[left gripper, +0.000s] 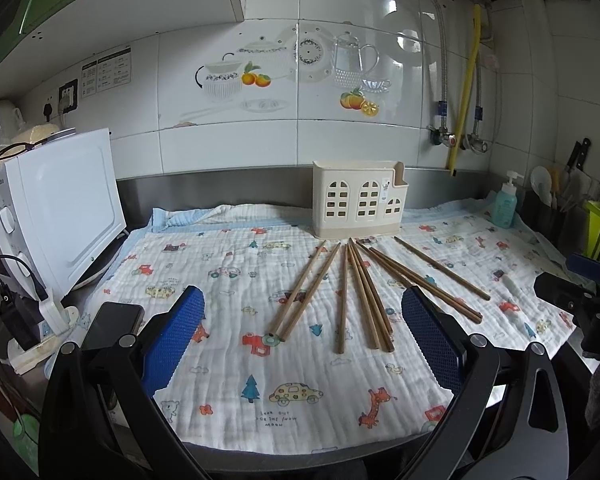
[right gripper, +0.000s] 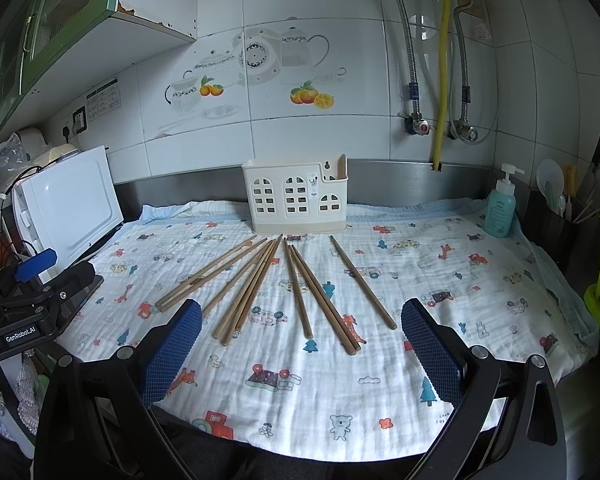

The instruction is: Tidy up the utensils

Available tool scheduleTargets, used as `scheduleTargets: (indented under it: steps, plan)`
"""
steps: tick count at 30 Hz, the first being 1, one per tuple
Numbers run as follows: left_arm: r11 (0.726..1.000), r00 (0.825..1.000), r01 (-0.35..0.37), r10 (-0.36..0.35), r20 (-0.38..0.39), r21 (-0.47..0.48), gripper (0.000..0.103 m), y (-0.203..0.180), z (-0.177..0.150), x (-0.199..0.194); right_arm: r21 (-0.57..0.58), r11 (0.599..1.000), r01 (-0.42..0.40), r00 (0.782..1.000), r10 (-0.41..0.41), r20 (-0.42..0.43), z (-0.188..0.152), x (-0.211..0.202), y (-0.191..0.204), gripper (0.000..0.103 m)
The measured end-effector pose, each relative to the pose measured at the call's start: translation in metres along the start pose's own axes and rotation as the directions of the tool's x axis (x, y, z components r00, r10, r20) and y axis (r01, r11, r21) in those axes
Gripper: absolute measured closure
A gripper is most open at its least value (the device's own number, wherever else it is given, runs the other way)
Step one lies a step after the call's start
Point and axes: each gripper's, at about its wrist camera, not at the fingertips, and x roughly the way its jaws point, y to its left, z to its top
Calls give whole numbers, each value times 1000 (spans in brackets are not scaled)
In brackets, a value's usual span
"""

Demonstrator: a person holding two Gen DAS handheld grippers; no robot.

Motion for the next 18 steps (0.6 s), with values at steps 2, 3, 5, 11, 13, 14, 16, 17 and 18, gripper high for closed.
scheduleTargets:
  steps: [2, 3, 5, 11, 13, 14, 16, 17, 18]
  plan:
    - [1000, 1000, -1, 1, 0, -1, 5, 0, 0, 0, 0, 1000, 1, 1000, -1, 0, 0, 0, 0, 6]
    - [1000, 1000, -1, 1, 0, -2, 5, 0, 0, 0, 0, 1000, 0, 1000, 0, 0, 0, 0, 1, 6]
    - [1000, 1000, -2, 2, -1, -2, 5, 0, 0, 0, 0, 1000, 1, 1000, -1, 0, 0, 0, 1, 6]
    - [1000, 1000, -2, 2, -5, -1, 5, -1, -1, 1, 0, 1000, 0, 1000, 0, -1, 0, 0, 1, 6]
    - [1000, 1000, 2, -2, -9, -4, 5, -1, -1, 1, 0, 1000, 0, 1000, 0, -2, -1, 0, 1, 6]
    - [1000, 1000, 2, -2, -10, -2, 5, -1, -2, 2, 0, 1000, 0, 1000, 0, -3, -1, 0, 1, 6]
    - [1000, 1000, 0, 0, -14, 2, 5, -2, -1, 3, 0, 1000, -1, 1000, 1, -4, -1, 1, 1, 6]
    - [1000, 1000, 1, -1, -16, 2, 5, -2, -1, 3, 1, 1000, -2, 1000, 2, -4, -2, 1, 1, 6]
    - [1000, 1000, 4, -4, -16, 1, 5, -2, -1, 3, 1, 1000, -2, 1000, 2, -4, -2, 1, 0, 6]
